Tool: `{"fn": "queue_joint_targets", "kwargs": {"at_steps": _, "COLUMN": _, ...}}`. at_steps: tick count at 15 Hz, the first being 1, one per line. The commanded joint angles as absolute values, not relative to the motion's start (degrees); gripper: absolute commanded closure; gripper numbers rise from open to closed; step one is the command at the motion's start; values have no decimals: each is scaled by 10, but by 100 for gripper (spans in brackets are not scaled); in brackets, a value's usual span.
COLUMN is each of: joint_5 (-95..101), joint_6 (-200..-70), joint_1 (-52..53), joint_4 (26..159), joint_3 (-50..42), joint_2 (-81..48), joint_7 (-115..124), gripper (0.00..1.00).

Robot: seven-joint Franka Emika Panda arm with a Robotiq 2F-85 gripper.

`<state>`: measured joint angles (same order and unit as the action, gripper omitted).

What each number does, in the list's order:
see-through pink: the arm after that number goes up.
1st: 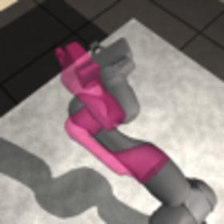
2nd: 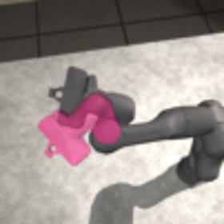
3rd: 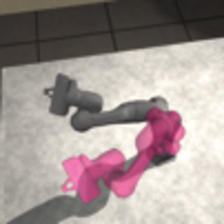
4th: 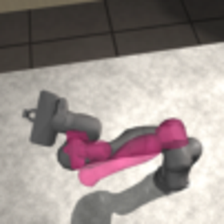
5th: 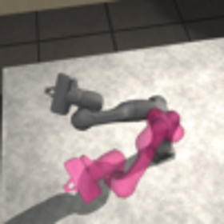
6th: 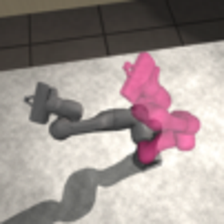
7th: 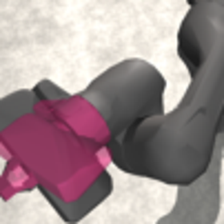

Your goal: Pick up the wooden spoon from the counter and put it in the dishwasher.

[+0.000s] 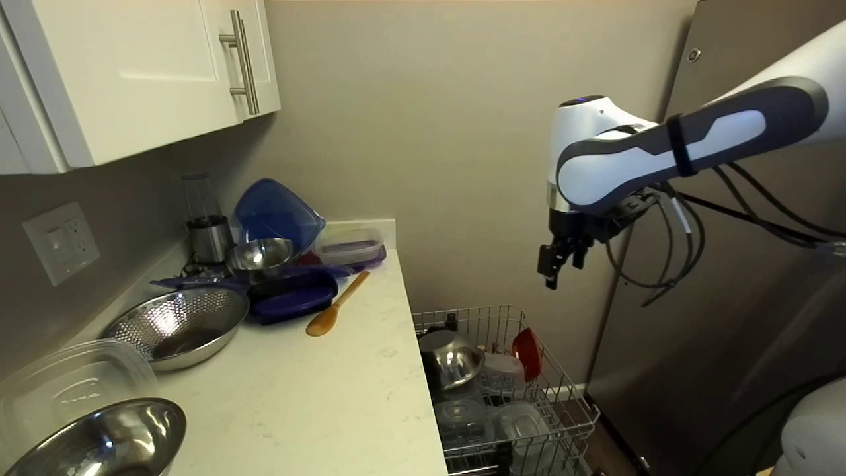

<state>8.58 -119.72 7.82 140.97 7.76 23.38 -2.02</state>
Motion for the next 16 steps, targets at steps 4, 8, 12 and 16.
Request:
{"fn": "queue_joint_targets", "kwargs": {"at_steps": 4, "joint_5": 76, "joint_6": -1228, "joint_1": 124, "joint_4": 1263, "joint_3": 141, "joint_2": 58, "joint_7": 21, "gripper": 0}}
{"fn": "queue_joint_targets", "kwargs": {"at_steps": 8, "joint_5": 98, "joint_6": -1231, "joint_1": 143, "joint_4": 1184, "joint_3": 166, "joint_2": -27, "joint_7": 130, "gripper": 0}}
{"fn": "queue_joint_targets", "kwargs": {"at_steps": 12, "joint_5": 110, "joint_6": -1256, "joint_1": 170, "joint_4": 1124, "joint_3": 160, "joint_2": -82, "joint_7": 252, "gripper": 0}}
{"fn": "queue_joint_targets", "kwargs": {"at_steps": 16, "joint_5": 118, "joint_6": -1266, "joint_1": 191, "joint_4": 1093, "joint_3": 148, "joint_2": -113, "joint_7": 313, "gripper": 0}}
